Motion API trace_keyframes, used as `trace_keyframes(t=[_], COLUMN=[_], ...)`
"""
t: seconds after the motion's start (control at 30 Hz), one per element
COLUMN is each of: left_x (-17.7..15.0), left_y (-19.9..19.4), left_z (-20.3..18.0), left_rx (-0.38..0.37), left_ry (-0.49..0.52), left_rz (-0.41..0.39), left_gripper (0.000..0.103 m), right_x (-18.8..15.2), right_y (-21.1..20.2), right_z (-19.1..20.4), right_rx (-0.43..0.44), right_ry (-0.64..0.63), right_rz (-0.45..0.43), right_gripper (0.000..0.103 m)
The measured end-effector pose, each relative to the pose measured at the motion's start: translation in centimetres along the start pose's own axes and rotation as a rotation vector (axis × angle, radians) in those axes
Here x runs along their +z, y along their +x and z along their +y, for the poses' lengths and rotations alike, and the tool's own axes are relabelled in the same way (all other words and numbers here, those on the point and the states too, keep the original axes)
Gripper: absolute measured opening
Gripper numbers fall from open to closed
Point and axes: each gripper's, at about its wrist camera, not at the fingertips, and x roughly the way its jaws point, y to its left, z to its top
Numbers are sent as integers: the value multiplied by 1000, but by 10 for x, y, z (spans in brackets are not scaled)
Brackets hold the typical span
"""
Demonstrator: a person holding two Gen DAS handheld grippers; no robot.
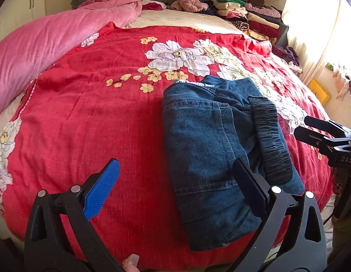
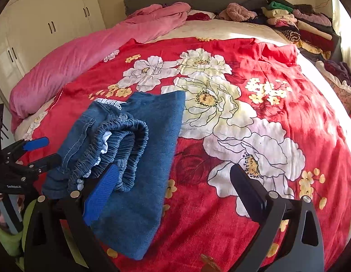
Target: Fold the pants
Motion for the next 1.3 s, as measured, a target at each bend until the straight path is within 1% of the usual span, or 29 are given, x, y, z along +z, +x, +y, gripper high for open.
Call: trace_keyframes(t=[0.23,0.27,0.3,0.33,0.37,0.4,0.43,0.47,0.5,0.53,0.57,0.6,0.63,0.67,0.7,0.77,0.8,0.87,0.93,1.07,1.13,1.2,1.3], left_x=[7,8,9,10,11,11,12,12,13,13,13,14,14,14,15,16,17,20,24,31,34,36,40], left_y=[21,24,27,31,34,37,40,43,45,46,47,48,48,49,48,46,44,40,36,28,25,22,17], left_z=[0,0,-1,-1,-1,-2,-2,-3,-5,-6,-7,-9,-10,-11,-11,-13,-14,-15,-16,-14,-14,-14,-12], left_rx=[-22,-26,-33,-42,-54,-73,-96,-114,-120,-126,-138,-138,-137,-139,-141,-137,-135,-133,-131,-131,-122,-114,-108], left_ry=[-11,-12,-14,-16,-19,-23,-28,-33,-33,-32,-33,-34,-32,-30,-32,-26,-21,-14,-8,-12,-8,-7,-12], left_rz=[39,44,49,60,69,75,83,89,92,92,93,92,92,90,86,75,68,53,42,16,0,-12,-31], left_gripper=[93,93,93,93,86,82,74,70,68,61,56,55,51,47,45,33,31,24,22,22,22,22,22], right_x=[4,3,3,2,2,2,2,3,4,4,6,7,8,9,11,13,14,16,21,31,35,39,45], right_y=[22,26,30,35,38,41,42,45,46,48,50,52,53,55,56,56,54,48,41,29,25,21,19], right_z=[3,3,4,4,4,5,5,6,7,8,9,10,11,13,15,20,23,30,35,43,46,47,48], right_rx=[26,38,54,78,91,97,110,128,134,140,152,163,173,192,215,227,233,220,221,216,211,211,212], right_ry=[-6,-8,-6,0,5,8,8,8,8,7,3,0,0,-3,-11,-36,-51,-80,-99,-129,-142,-149,-153], right_rz=[50,60,71,84,89,92,91,89,90,91,90,89,91,90,92,86,78,54,26,-20,-36,-47,-57], right_gripper=[97,92,81,79,76,76,76,76,76,76,73,69,67,58,52,35,28,24,21,21,20,18,18])
